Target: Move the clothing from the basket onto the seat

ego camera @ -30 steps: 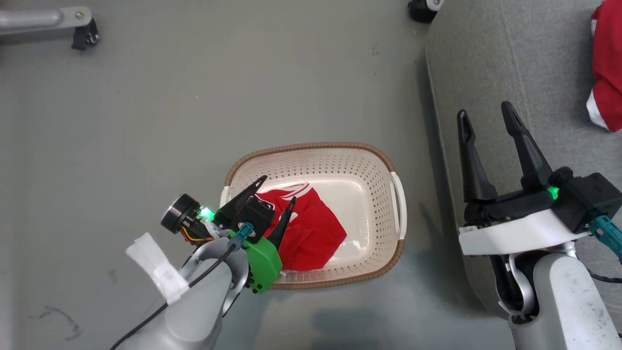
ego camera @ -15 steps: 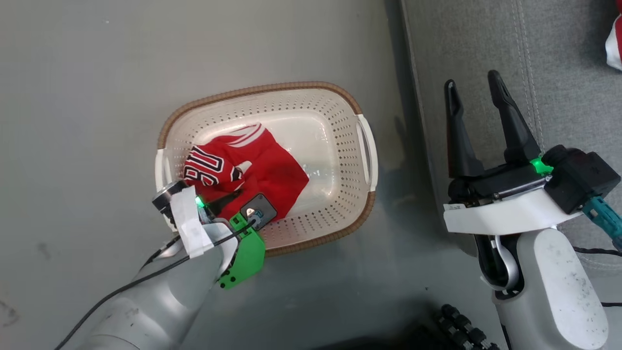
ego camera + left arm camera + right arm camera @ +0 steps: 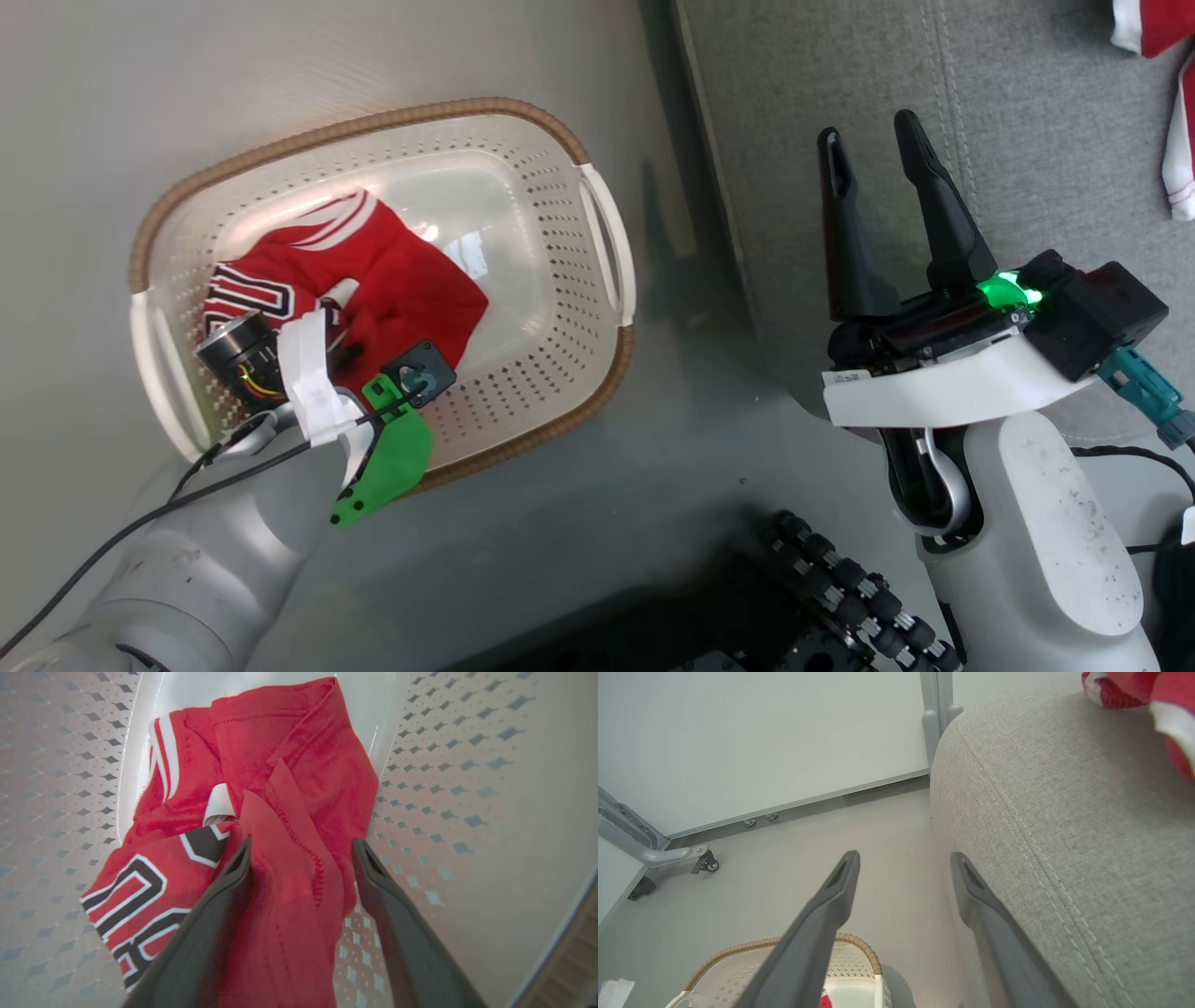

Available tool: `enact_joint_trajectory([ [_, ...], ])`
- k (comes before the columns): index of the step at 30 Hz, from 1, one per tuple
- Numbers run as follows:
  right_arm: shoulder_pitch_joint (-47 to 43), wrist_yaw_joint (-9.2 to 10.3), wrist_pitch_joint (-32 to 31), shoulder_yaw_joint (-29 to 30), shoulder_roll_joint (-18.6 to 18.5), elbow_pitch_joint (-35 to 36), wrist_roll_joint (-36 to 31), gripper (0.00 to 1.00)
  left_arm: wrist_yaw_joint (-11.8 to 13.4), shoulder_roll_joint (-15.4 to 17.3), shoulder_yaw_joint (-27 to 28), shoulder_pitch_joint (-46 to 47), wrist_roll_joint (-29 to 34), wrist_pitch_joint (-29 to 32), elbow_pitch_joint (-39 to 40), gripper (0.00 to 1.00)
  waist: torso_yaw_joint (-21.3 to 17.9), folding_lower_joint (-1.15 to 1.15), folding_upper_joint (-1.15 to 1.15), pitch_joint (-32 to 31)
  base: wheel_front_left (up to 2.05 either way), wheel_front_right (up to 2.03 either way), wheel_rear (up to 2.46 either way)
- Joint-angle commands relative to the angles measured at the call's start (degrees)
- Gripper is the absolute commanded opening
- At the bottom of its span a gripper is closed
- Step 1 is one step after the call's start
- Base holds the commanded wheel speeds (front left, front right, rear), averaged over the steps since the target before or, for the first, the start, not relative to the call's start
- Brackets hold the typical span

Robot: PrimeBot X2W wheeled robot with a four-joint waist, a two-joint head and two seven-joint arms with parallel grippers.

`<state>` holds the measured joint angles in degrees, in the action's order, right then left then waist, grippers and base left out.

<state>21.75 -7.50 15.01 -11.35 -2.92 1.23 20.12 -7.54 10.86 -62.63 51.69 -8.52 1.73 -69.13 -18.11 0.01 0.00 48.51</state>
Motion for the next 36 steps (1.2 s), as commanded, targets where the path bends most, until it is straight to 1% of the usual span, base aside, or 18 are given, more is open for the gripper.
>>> enact_joint_trajectory([
  [1,0.7,0.02,0.2,-0.1,0.0,0.2,0.5,1.00,0.1,0.9,-0.9,1.4,-0.7,0.9,-0.7,1.00,-2.3,-0.01,0.00,2.1,0.00,0.00,0.00],
  [4,0.8,0.02,0.2,-0.3,0.0,0.4,1.1,1.00,0.1,1.2,-3.0,2.0,-1.4,2.8,-1.1,1.00,-2.7,-0.01,0.00,2.3,0.00,0.00,0.00],
  [9,1.2,0.02,0.2,-1.0,0.0,0.7,1.9,1.00,0.1,1.6,-7.0,2.7,-3.3,8.1,-1.9,1.00,-3.2,-0.01,0.00,2.7,0.00,0.00,0.00],
  [10,1.2,0.02,0.2,-1.0,0.0,0.7,2.1,1.00,0.1,1.7,-7.5,2.8,-3.7,9.3,-2.0,0.95,-3.3,-0.01,0.00,2.7,0.00,0.00,0.00],
  [11,1.2,0.02,0.2,-1.1,0.0,0.7,2.1,1.00,0.1,1.7,-8.0,2.8,-4.3,10.5,-2.0,0.48,-3.4,-0.01,0.00,2.8,0.00,0.00,0.00],
  [12,1.3,0.02,0.2,-1.1,0.0,0.8,2.2,1.00,0.1,1.9,-8.5,3.0,-4.5,11.4,-2.0,0.38,-3.4,-0.01,0.00,2.8,0.00,0.00,0.00],
  [13,1.3,0.02,0.2,-1.1,0.0,0.8,2.1,1.00,0.1,2.2,-8.9,3.3,-4.6,12.3,-2.0,0.00,-3.4,-0.01,0.00,2.8,0.00,0.00,0.00],
  [16,1.5,0.02,0.2,-1.1,0.0,0.9,2.2,1.00,0.1,3.1,-9.7,3.7,-4.7,12.8,-1.5,0.00,-3.5,-0.01,0.00,2.8,0.00,0.00,0.00],
  [19,1.7,0.02,0.2,-0.8,0.0,1.0,2.1,1.00,0.1,2.5,-10.3,4.2,-4.3,13.0,-1.2,0.00,-3.5,-0.01,0.00,2.6,0.00,0.00,0.00],
  [22,1.6,0.02,0.2,-0.3,0.0,0.9,1.5,1.00,0.1,2.0,-10.4,4.5,-4.3,11.6,-1.2,0.00,-3.0,-0.01,0.00,2.0,0.00,0.00,0.00],
  [26,1.3,0.02,0.2,0.6,0.0,0.9,0.5,1.00,0.1,1.7,-10.5,4.2,-5.0,7.4,-1.0,0.00,-1.8,-0.01,0.00,0.4,0.00,0.00,0.00],
  [29,0.7,0.02,0.2,1.3,0.0,0.9,-0.8,1.00,0.1,1.4,-10.2,3.4,-6.0,3.0,-0.5,0.00,-0.4,-0.01,0.00,-1.5,0.00,0.00,0.00],
  [36,-2.3,0.02,0.2,3.7,0.0,0.2,-4.9,1.00,0.1,-2.1,-8.1,1.3,-10.3,-7.6,1.2,0.00,4.3,-0.01,0.00,-8.7,0.00,0.00,0.00],
])
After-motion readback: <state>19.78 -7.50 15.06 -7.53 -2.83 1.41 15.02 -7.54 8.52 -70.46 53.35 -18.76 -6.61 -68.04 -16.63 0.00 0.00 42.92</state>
